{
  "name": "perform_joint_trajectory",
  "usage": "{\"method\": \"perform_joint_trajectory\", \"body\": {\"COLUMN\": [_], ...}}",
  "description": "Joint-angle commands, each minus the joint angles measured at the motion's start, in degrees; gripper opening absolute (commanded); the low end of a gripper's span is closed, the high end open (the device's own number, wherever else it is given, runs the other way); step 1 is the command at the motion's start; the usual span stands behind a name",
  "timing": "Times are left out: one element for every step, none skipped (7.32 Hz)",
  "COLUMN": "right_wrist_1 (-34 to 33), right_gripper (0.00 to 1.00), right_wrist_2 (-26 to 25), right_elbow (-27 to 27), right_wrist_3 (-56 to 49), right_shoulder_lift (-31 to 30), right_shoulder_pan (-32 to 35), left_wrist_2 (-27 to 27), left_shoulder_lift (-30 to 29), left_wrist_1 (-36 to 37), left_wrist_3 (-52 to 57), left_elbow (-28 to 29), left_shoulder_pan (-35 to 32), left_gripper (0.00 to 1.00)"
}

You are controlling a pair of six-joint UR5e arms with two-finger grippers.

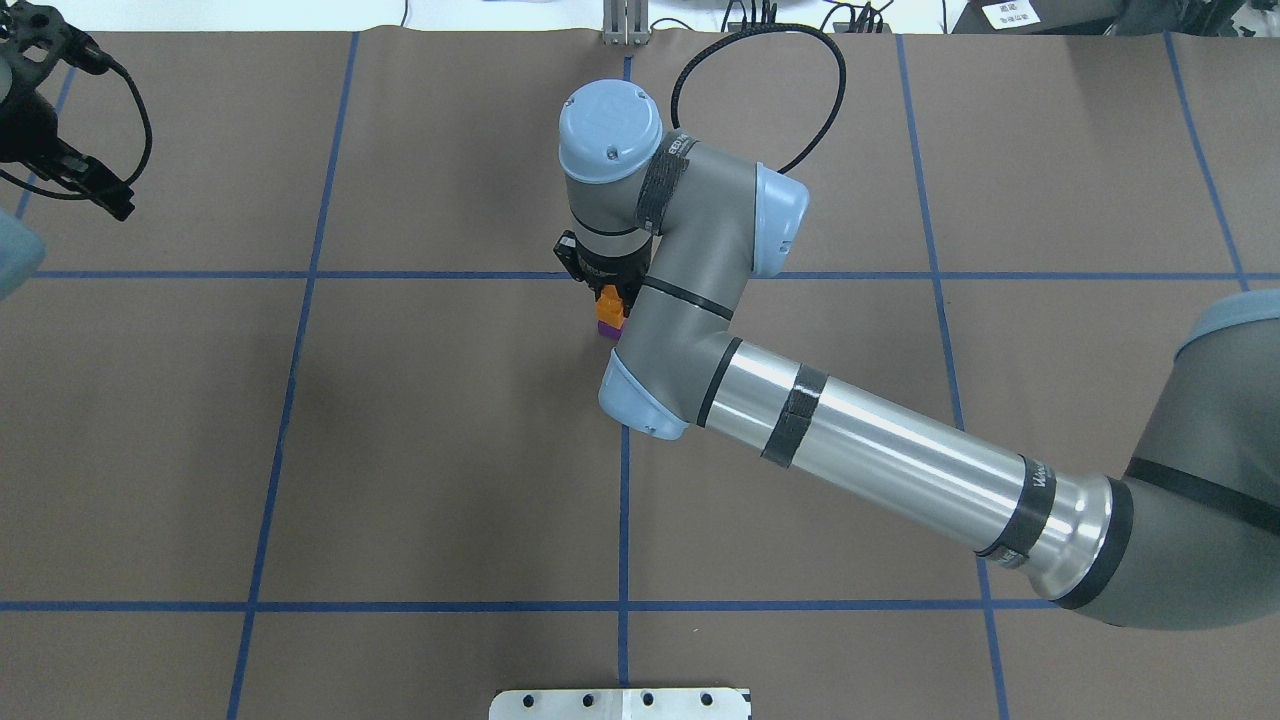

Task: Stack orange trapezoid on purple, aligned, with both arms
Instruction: 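Lower and align the orange block onto the purple block with the right gripper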

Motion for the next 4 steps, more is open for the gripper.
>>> {"method": "perform_joint_trajectory", "body": {"right_wrist_1": [0.1, 0.6, 2.7, 2.9], "right_gripper": [0.0, 0.33, 0.83, 1.0], "right_wrist_2": [-0.1, -0.2, -0.2, -0.2], "right_elbow": [-0.1, -0.1, -0.1, -0.1], "right_wrist_3": [-0.1, -0.1, 0.0, 0.0], "right_shoulder_lift": [0.0, 0.0, 0.0, 0.0], "right_shoulder_pan": [-0.2, -0.2, -0.2, -0.3], "left_wrist_2": [0.0, 0.0, 0.0, 0.0], "left_shoulder_lift": [0.0, 0.1, 0.0, 0.1], "left_wrist_1": [0.0, 0.0, 0.0, 0.0], "left_wrist_3": [0.0, 0.0, 0.0, 0.1], "left_elbow": [0.0, 0.1, 0.2, 0.3], "left_shoulder_pan": [0.0, 0.0, 0.0, 0.0], "left_gripper": [1.0, 1.0, 1.0, 1.0]}}
